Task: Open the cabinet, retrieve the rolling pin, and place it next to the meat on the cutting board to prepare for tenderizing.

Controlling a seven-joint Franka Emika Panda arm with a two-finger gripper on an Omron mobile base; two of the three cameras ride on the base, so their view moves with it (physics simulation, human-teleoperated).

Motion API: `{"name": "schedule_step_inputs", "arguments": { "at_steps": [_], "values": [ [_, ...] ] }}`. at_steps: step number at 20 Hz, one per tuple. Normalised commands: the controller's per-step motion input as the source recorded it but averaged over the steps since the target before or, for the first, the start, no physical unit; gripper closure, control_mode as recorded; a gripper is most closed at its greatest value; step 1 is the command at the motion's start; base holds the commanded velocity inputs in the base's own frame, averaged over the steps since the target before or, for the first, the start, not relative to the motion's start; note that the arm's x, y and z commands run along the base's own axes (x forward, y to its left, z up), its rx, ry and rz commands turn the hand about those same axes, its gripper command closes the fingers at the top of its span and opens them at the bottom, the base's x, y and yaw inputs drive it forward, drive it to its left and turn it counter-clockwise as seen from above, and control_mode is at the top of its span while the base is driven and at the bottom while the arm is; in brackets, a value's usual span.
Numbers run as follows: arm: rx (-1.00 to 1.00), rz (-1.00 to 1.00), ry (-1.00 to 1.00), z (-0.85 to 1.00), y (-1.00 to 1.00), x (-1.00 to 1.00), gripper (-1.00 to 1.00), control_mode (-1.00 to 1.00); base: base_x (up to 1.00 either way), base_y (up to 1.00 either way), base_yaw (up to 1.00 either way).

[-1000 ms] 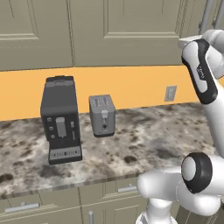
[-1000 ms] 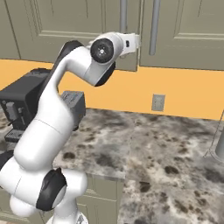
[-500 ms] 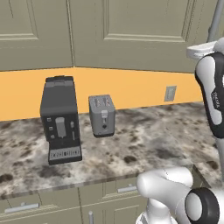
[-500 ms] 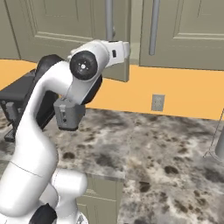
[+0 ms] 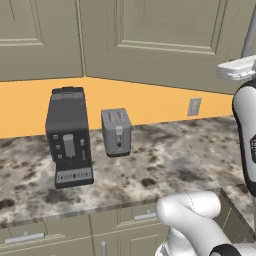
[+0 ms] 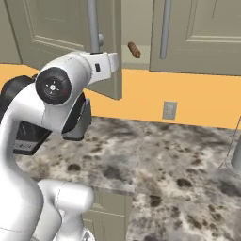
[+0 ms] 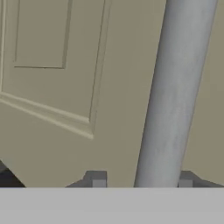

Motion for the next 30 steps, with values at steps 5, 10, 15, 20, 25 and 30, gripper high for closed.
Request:
{"name": "schedule_step_inputs", "arguments": {
  "at_steps": [5, 10, 15, 20, 25, 30],
  "values": [
    [0.04, 0.04, 0.02, -0.02, 0.11, -0.34, -1.0, -1.0, 0.0, 0.0, 0.0],
    [0.07, 0.06, 0.0, 0.0, -0.37, -0.52, -1.0, -1.0, 0.0, 0.0, 0.0],
    [0.08, 0.04, -0.02, 0.0, -0.66, -0.69, -1.0, -1.0, 0.0, 0.0, 0.0],
    [0.07, 0.05, 0.0, -0.01, -0.71, -0.51, -1.0, -1.0, 0.0, 0.0, 0.0],
    [0.01, 0.18, 0.02, -0.16, -0.4, 0.27, -1.0, -1.0, 0.0, 0.0, 0.0],
    [0.0, 0.24, 0.01, -0.17, -0.16, 0.71, -1.0, -1.0, 0.0, 0.0, 0.0]
  ]
}}
